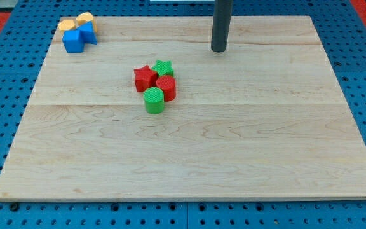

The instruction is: Slightly push the green star towards bottom

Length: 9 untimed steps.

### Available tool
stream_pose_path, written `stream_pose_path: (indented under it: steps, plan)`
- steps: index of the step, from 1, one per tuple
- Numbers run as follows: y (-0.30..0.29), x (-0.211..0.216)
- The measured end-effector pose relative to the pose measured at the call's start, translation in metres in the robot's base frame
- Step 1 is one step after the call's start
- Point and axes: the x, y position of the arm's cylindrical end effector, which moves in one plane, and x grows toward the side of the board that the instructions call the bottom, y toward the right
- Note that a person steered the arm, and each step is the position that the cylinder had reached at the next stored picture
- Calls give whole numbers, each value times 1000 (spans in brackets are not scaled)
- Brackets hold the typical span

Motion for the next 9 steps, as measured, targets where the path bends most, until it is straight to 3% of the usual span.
stream_pose_path:
  steps: [2,4,6,9]
  plan:
    - [-36,-3]
    - [-65,-42]
    - [-117,-12]
    - [-122,18]
